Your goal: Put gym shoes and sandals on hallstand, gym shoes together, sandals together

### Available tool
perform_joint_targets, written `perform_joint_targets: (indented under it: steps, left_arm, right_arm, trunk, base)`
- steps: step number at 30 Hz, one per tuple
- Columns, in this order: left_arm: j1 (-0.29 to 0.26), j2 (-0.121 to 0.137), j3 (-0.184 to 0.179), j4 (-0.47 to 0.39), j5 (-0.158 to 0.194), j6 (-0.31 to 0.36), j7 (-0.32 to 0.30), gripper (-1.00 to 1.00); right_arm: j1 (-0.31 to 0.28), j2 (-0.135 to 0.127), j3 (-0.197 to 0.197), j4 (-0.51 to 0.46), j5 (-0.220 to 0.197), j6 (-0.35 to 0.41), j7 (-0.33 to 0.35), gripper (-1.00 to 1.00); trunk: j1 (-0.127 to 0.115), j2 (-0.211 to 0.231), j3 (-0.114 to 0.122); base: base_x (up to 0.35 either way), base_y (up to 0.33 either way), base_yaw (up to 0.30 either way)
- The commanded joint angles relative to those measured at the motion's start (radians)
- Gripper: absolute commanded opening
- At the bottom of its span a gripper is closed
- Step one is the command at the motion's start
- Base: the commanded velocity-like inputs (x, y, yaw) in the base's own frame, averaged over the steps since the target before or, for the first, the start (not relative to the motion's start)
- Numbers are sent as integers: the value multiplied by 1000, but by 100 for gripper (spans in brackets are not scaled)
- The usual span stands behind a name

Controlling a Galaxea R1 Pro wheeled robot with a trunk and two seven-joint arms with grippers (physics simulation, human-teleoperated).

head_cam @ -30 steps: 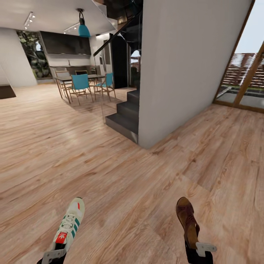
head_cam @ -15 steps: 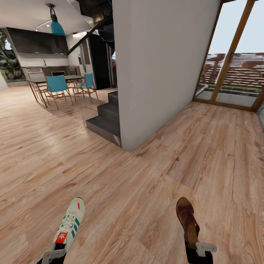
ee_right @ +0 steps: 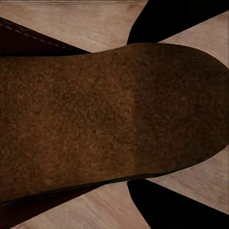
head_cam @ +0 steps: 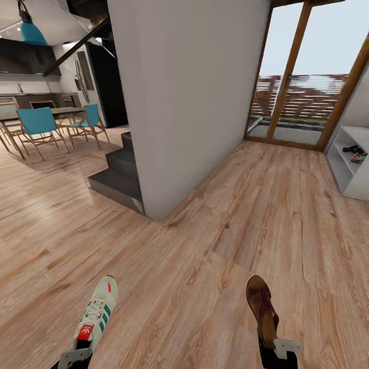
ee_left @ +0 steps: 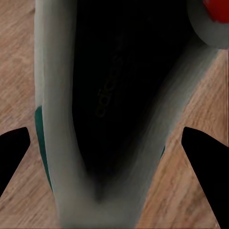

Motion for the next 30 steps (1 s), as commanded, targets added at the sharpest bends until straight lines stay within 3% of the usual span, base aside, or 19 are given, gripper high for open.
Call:
perform_joint_targets:
  steps: [1, 30]
  left_arm:
    - [-1, 0, 9, 0, -4, -3, -6, -100]
    - [-1, 1, 10, 0, -1, -3, -6, -100]
  right_arm:
    - [-1, 1, -6, 1, 10, -4, -2, -100]
    - [-1, 2, -6, 1, 10, -4, -3, -100]
  trunk:
    - [0, 0, -1]
    - [0, 0, -1]
  base:
    - [317, -28, -267]
    - [330, -2, -267]
